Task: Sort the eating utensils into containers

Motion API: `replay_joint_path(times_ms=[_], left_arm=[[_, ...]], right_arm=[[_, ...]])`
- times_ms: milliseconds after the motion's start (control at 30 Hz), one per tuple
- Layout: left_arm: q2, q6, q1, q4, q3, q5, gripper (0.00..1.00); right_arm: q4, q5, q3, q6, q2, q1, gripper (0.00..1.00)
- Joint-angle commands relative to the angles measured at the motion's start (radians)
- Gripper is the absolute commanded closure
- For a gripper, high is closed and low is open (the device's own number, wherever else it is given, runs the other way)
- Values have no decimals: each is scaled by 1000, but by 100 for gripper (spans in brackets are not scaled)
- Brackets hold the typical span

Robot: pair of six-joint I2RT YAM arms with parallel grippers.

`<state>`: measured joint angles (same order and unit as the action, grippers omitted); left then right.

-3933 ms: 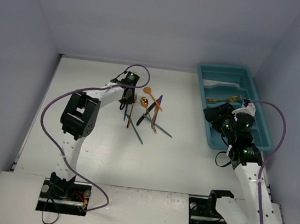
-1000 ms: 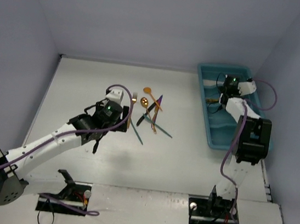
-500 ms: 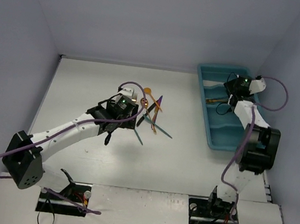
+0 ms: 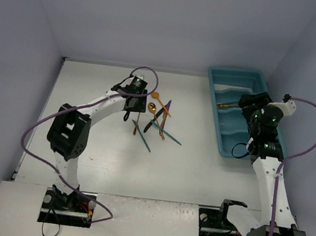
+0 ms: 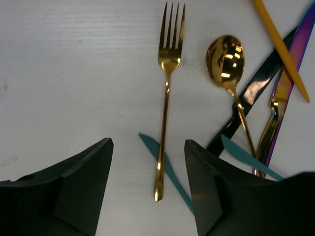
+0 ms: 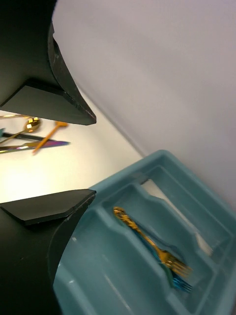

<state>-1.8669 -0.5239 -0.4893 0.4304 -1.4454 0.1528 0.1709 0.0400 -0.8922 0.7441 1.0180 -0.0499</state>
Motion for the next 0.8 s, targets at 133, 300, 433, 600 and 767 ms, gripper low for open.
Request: replay_joint_path(times_ms=[133,300,433,600,767], left_arm=[[-154,74,3,31,-196,7,54],[-197,84,8,29,-200,-10,59],[-227,96,10,21,-211,-30,62],[-272,107,21,27,-248,-55,68],[-323,103,33,56,-282,-57,75]], right_arm=[[-66,-155,69,-51,-120,75,47],[-136,-201,119,-70,-201,100,46],[-165,-251,159,-110,-252,105,46],[-209,-267,186,-131,-295,110,46],[-227,-269,183,-139,-313,110,46]])
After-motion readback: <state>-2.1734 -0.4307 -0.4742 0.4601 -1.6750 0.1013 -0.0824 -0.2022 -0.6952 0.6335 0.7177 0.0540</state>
